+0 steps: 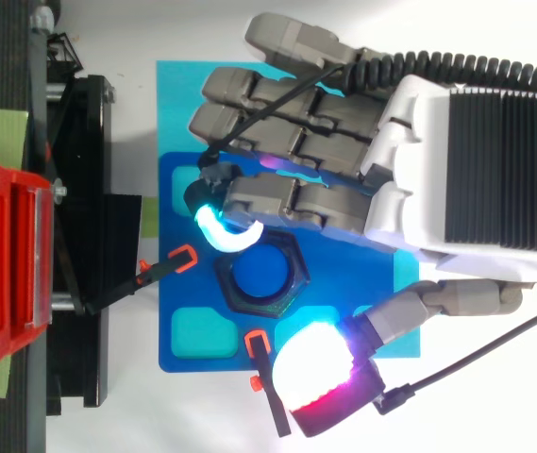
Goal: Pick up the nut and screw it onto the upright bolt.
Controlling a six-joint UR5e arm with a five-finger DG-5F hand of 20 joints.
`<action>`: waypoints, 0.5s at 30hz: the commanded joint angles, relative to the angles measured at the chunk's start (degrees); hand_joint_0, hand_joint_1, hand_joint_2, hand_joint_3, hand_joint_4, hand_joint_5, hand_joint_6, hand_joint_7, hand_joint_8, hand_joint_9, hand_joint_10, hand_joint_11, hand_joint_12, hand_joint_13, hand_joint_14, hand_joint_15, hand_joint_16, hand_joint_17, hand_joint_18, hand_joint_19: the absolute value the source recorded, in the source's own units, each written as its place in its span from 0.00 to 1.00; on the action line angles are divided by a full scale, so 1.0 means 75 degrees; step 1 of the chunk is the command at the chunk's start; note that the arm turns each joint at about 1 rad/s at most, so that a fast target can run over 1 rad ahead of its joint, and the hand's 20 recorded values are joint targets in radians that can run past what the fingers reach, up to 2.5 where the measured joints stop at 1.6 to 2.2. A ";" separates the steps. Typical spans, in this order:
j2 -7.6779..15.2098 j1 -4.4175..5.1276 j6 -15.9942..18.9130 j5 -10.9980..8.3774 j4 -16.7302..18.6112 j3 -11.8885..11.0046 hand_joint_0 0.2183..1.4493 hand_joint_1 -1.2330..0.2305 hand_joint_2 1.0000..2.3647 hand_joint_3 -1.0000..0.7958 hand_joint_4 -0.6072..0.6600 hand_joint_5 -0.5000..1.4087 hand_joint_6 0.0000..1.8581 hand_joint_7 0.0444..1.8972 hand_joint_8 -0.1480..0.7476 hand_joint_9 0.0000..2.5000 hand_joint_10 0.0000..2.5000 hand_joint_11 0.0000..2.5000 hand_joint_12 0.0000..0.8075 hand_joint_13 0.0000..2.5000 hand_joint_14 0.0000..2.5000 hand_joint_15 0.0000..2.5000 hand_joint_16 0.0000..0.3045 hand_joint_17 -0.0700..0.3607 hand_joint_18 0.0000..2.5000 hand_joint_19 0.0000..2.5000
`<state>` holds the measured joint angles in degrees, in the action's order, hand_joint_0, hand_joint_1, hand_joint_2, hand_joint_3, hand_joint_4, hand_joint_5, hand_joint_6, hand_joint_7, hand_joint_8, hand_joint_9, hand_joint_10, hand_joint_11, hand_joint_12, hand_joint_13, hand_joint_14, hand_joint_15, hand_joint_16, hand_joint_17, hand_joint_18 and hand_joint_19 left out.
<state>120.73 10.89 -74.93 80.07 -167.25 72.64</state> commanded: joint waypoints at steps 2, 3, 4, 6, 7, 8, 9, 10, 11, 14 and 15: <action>-0.0008 0.0002 0.0007 0.0000 -0.0001 0.0006 0.22 0.70 0.00 0.28 0.71 0.19 0.27 0.53 0.49 0.15 0.00 0.00 0.39 0.05 0.00 0.00 0.12 0.36 0.00 0.00; 0.0004 -0.0010 -0.0005 0.0000 -0.0013 0.0006 0.22 0.70 0.00 0.28 0.71 0.19 0.27 0.54 0.49 0.15 0.00 0.00 0.39 0.05 0.00 0.00 0.12 0.36 0.00 0.00; -0.0008 -0.0010 0.0007 0.0000 -0.0025 0.0006 0.22 0.70 0.00 0.28 0.71 0.19 0.27 0.55 0.49 0.15 0.00 0.00 0.39 0.05 0.00 0.00 0.12 0.36 0.00 0.00; -0.0008 -0.0010 -0.0005 0.0000 -0.0095 -0.0005 0.22 0.69 0.00 0.28 0.71 0.19 0.27 0.55 0.49 0.15 0.00 0.00 0.39 0.05 0.00 0.00 0.12 0.35 0.00 0.00; -0.0008 -0.0022 -0.0005 0.0012 -0.0118 -0.0005 0.22 0.69 0.00 0.28 0.71 0.19 0.27 0.55 0.49 0.16 0.00 0.00 0.39 0.06 0.00 0.00 0.12 0.35 0.00 0.00; -0.0008 -0.0022 -0.0005 0.0012 -0.0130 -0.0005 0.22 0.69 0.00 0.28 0.71 0.19 0.27 0.55 0.49 0.16 0.00 0.00 0.39 0.06 0.00 0.00 0.12 0.35 0.00 0.00; -0.0008 -0.0033 -0.0005 0.0012 -0.0130 -0.0005 0.22 0.69 0.00 0.28 0.71 0.19 0.27 0.55 0.50 0.16 0.00 0.00 0.39 0.06 0.00 0.00 0.12 0.35 0.00 0.00; -0.0008 -0.0045 0.0007 0.0024 -0.0130 -0.0005 0.22 0.69 0.00 0.28 0.71 0.19 0.27 0.55 0.50 0.16 0.00 0.00 0.39 0.06 0.00 0.00 0.12 0.35 0.00 0.00; -0.0008 -0.0057 0.0007 0.0024 -0.0130 0.0006 0.22 0.69 0.00 0.28 0.71 0.19 0.27 0.55 0.49 0.16 0.00 0.00 0.39 0.06 0.00 0.00 0.12 0.35 0.00 0.00; -0.0008 -0.0069 -0.0005 0.0047 -0.0130 0.0006 0.22 0.68 0.00 0.28 0.71 0.19 0.27 0.56 0.49 0.16 0.00 0.00 0.39 0.06 0.00 0.00 0.12 0.35 0.00 0.00; -0.0008 -0.0080 -0.0005 0.0059 -0.0142 -0.0005 0.22 0.68 0.00 0.28 0.71 0.20 0.27 0.58 0.49 0.16 0.00 0.00 0.38 0.06 0.00 0.00 0.12 0.35 0.00 0.00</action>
<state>120.68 10.46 -74.95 80.35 -168.22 72.63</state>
